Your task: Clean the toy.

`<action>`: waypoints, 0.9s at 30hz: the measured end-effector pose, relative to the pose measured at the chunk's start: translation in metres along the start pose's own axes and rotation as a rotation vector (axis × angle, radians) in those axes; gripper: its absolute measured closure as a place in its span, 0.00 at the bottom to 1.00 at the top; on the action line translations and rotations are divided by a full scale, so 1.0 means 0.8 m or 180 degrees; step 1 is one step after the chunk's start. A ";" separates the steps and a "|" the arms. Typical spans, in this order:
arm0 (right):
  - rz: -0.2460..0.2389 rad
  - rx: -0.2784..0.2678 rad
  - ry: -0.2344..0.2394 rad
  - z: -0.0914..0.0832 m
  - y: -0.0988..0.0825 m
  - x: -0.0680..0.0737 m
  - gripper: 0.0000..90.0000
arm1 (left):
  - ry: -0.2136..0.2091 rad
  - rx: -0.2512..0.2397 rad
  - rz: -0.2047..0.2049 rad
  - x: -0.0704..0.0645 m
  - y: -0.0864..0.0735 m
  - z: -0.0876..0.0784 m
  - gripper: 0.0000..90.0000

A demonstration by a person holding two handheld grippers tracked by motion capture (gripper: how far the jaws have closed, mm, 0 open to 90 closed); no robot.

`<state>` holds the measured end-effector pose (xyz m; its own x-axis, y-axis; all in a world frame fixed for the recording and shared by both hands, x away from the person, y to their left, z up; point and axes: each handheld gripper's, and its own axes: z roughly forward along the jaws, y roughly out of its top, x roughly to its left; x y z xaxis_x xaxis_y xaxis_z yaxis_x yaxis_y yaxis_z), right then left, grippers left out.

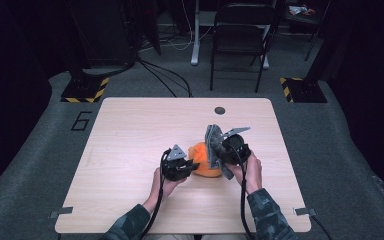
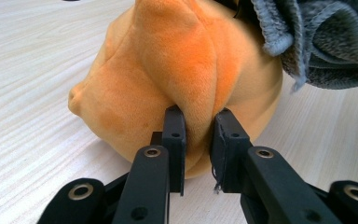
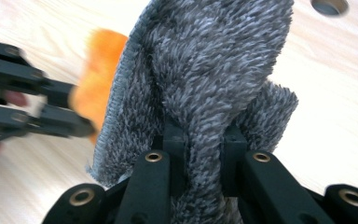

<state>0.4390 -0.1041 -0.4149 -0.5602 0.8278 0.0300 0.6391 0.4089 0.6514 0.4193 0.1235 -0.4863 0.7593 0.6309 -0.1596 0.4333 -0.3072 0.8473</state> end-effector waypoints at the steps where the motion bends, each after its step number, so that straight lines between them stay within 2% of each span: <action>1: 0.0014 0.0020 -0.0007 0.002 -0.002 -0.005 0.87 | 0.0001 0.0000 -0.0003 0.000 0.000 0.000 0.86; 10: 0.0248 0.0298 -0.0141 0.020 -0.019 -0.034 0.87 | -0.0030 0.0005 -0.0026 0.003 -0.001 0.000 0.85; 15: 0.0414 0.0409 -0.0125 0.037 -0.033 -0.049 0.87 | -0.0034 -0.0001 -0.0046 0.004 -0.001 0.001 0.85; 16: 0.0412 0.0467 -0.0158 0.042 -0.037 -0.052 0.86 | -0.0034 -0.0006 -0.0056 0.004 -0.001 0.001 0.85; 18: 0.0428 0.0541 -0.0155 0.052 -0.044 -0.056 0.86 | -0.0029 -0.0001 -0.0069 0.006 -0.002 0.000 0.85; 20: 0.0511 0.0651 -0.0082 0.069 -0.055 -0.059 0.86 | -0.0035 -0.0026 -0.0070 0.009 -0.002 0.000 0.85; 21: 0.0517 0.0636 -0.0058 0.071 -0.057 -0.061 0.86 | -0.0041 -0.0032 -0.0104 0.009 -0.003 0.000 0.85; 23: 0.0486 0.0663 -0.0102 0.066 -0.053 -0.060 0.86 | -0.0042 -0.0034 -0.0114 0.008 -0.003 0.000 0.85; 26: 0.0493 0.0561 -0.0140 0.046 -0.041 -0.063 0.86 | -0.0051 -0.0027 -0.0069 0.009 -0.002 0.000 0.85; 27: 0.0462 0.0511 -0.0105 0.037 -0.037 -0.065 0.86 | -0.0051 -0.0037 -0.0088 0.007 -0.002 0.000 0.85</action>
<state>0.4649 -0.1478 -0.4580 -0.4402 0.8936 0.0880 0.7890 0.3382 0.5129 0.4231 0.1279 -0.4888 0.7548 0.6275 -0.1912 0.4488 -0.2814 0.8482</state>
